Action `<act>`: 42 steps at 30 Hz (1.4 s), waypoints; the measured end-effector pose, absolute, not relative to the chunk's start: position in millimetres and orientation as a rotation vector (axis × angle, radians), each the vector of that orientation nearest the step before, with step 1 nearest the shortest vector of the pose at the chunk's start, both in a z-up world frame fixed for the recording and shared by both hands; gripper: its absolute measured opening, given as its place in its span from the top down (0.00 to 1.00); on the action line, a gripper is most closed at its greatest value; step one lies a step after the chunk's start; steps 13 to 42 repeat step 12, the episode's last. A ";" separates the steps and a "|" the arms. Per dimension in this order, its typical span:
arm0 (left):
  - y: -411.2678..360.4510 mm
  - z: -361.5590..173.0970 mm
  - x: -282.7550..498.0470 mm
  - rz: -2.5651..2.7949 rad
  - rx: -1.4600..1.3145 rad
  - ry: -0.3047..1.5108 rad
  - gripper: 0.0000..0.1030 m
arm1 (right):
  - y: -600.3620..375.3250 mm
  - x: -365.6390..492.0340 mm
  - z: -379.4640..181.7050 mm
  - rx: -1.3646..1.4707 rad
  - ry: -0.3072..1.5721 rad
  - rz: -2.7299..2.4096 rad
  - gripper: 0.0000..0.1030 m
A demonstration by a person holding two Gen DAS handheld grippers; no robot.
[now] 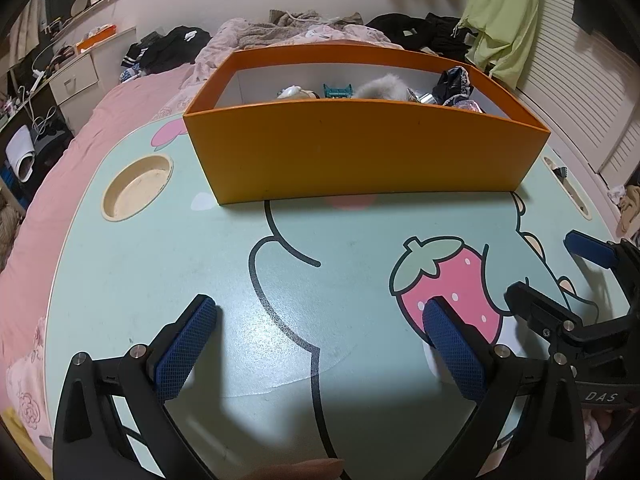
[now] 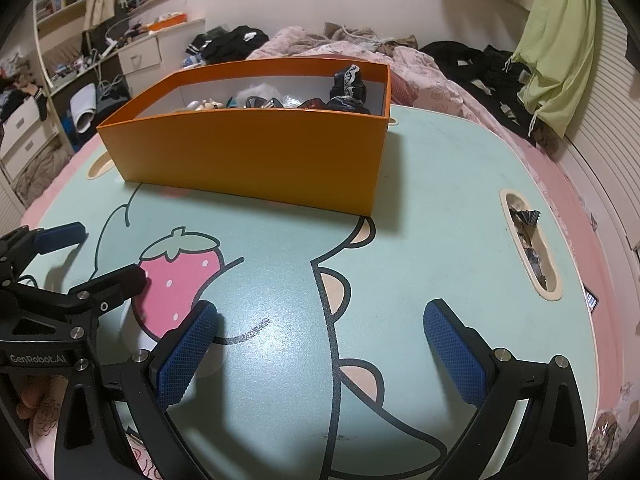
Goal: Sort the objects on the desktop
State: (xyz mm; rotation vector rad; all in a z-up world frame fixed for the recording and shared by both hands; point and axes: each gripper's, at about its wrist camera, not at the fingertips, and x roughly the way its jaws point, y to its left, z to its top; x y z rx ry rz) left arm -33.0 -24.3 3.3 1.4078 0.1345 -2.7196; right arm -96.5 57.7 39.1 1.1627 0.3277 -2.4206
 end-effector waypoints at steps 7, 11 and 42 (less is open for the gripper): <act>-25.1 4.1 -32.7 -2.720 1.408 0.135 0.00 | 57.4 -96.2 39.0 1.163 0.328 -2.421 0.00; -25.1 4.0 -32.4 -2.720 1.408 0.135 0.00 | 58.0 -95.8 38.9 1.163 0.328 -2.421 0.00; -25.2 4.0 -32.6 -2.720 1.408 0.135 0.00 | 58.0 -95.8 38.9 1.163 0.328 -2.421 0.00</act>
